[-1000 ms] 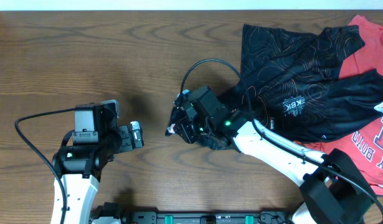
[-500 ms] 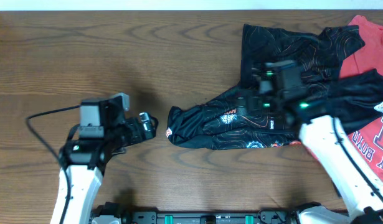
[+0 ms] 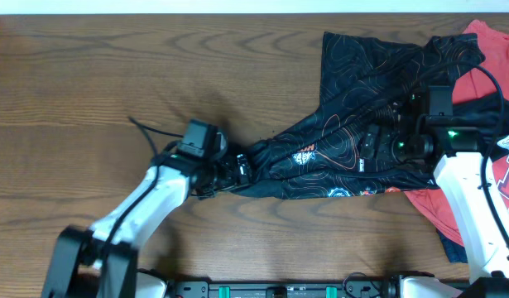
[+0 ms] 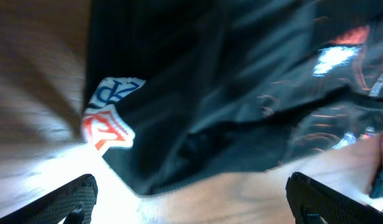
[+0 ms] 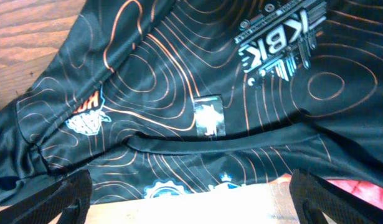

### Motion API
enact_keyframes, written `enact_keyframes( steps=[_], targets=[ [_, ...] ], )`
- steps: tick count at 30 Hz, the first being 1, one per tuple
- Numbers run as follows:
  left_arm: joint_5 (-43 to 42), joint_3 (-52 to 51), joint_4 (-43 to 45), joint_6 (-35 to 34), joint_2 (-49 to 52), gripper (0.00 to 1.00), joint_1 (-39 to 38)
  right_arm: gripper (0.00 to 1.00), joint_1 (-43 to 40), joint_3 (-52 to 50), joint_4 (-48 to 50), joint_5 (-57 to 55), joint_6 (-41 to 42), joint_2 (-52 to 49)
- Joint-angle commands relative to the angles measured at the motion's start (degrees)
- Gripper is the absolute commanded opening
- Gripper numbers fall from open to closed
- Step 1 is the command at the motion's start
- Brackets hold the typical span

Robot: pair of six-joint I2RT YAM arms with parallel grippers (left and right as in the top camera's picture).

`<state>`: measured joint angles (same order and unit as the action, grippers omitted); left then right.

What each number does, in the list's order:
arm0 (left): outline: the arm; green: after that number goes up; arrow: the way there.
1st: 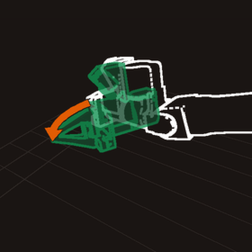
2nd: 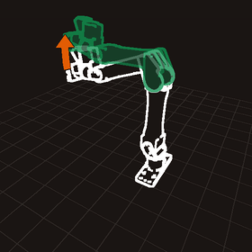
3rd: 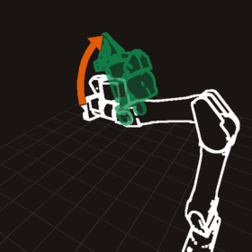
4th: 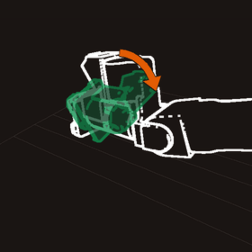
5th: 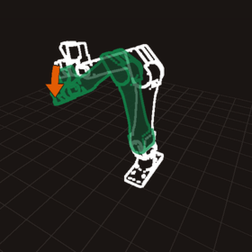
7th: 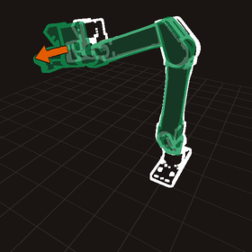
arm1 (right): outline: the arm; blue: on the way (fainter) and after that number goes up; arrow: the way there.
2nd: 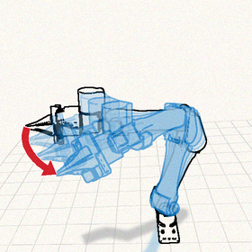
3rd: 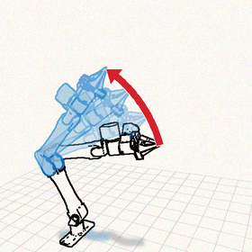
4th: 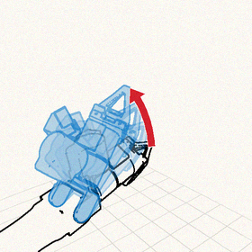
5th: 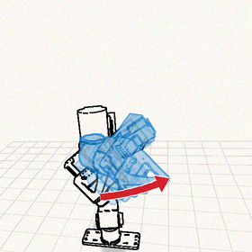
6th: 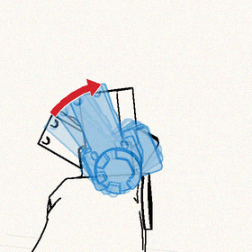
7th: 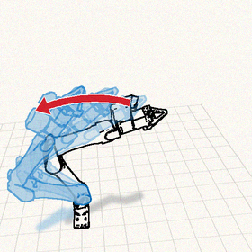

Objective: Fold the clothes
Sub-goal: 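Pull the black shirt left toward the left gripper with the right gripper, then grasp the black shirt edge with the left gripper and drag it left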

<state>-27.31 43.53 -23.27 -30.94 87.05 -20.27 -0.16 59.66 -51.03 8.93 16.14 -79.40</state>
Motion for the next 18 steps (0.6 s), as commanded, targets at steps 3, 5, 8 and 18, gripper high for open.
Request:
enact_keyframes(
  steps=[3,5,8,18],
  targets=[
    [-0.6,-0.8,4.1,-4.1,5.8,0.91,-1.7,0.99,-1.1,0.5,-0.4,-0.2,0.1,0.7],
    [-0.6,-0.8,5.4,-3.6,6.2,0.68,-1.7,0.99,-1.1,0.5,-0.4,-0.2,0.1,0.7],
    [-0.5,-0.7,7.8,0.5,5.8,0.06,-1.2,0.99,-1.1,0.5,-0.4,-0.2,0.1,0.7],
    [1.7,10.4,6.6,9.1,2.1,0.06,20.7,0.99,-1.3,0.5,-1.5,-1.5,0.1,0.7]
  ],
)
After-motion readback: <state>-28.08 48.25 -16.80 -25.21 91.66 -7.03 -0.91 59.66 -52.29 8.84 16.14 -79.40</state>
